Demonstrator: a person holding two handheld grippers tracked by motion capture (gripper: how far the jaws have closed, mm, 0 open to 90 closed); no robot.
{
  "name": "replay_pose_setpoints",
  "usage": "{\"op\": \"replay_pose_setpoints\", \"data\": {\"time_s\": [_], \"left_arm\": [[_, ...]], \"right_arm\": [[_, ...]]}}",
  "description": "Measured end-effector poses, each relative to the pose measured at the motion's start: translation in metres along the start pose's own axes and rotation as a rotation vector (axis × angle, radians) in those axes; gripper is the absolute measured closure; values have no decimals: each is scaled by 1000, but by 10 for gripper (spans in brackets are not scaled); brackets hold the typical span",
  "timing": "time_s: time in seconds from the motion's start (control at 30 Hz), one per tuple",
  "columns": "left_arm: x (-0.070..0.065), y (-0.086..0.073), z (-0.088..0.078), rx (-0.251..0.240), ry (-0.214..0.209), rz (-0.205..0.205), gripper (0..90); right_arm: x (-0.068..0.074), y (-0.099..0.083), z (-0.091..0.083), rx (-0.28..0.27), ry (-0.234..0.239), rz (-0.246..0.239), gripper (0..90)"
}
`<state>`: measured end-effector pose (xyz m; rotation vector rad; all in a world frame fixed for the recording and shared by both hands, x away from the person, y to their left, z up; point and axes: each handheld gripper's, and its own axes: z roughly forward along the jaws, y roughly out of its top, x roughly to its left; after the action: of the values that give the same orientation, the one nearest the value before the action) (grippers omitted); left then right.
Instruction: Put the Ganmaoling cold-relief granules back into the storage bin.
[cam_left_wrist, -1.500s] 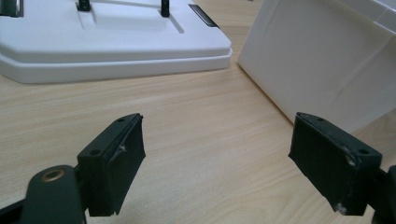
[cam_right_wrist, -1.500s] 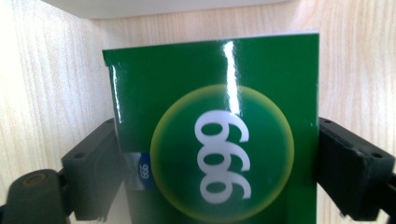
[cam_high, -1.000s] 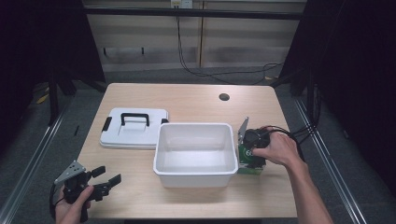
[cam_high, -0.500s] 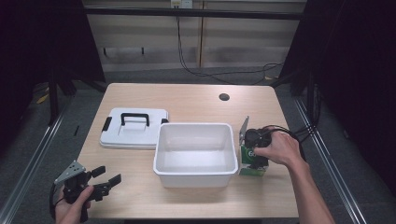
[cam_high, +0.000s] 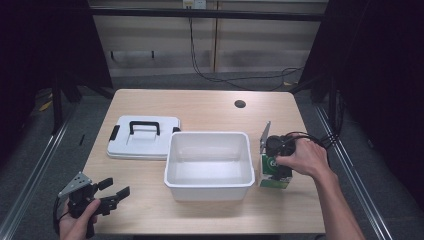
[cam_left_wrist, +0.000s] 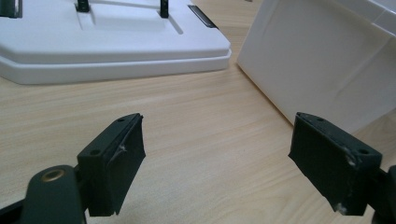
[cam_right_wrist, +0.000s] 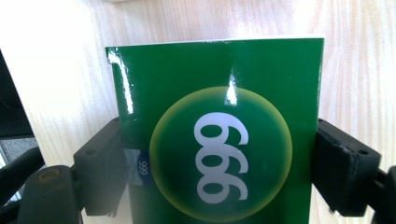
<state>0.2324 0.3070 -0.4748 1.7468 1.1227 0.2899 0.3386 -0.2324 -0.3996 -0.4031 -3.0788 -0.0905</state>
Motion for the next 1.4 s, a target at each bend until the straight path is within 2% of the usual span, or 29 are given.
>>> {"op": "replay_pose_setpoints", "data": {"time_s": [0.03, 0.1, 0.3, 0.6, 0.63, 0.7, 0.93, 1.4], "left_arm": [[0, 0, 0, -3, -1, -5, 174], [0, 0, 0, 0, 0, 0, 175], [-1, -1, 0, -3, 0, -7, 174], [-1, -1, 0, -4, 0, -9, 174], [-1, -1, 0, -3, 0, -8, 174], [-1, -1, 0, -3, -1, -8, 174], [-1, -1, 0, 1, 0, -1, 174], [-1, -1, 1, 3, -5, -3, 174]], "right_arm": [[1, 0, -2, 4, -1, 15, 160], [1, 1, -5, -2, -3, 13, 159], [3, 5, -13, -27, -11, -17, 160], [5, 3, -32, -39, -31, 19, 160], [5, 2, -35, -53, -34, 8, 160], [5, 2, -38, -57, -33, 21, 160], [5, 3, -52, -64, -46, 22, 160], [6, 13, -76, -63, -56, 34, 160]]}}
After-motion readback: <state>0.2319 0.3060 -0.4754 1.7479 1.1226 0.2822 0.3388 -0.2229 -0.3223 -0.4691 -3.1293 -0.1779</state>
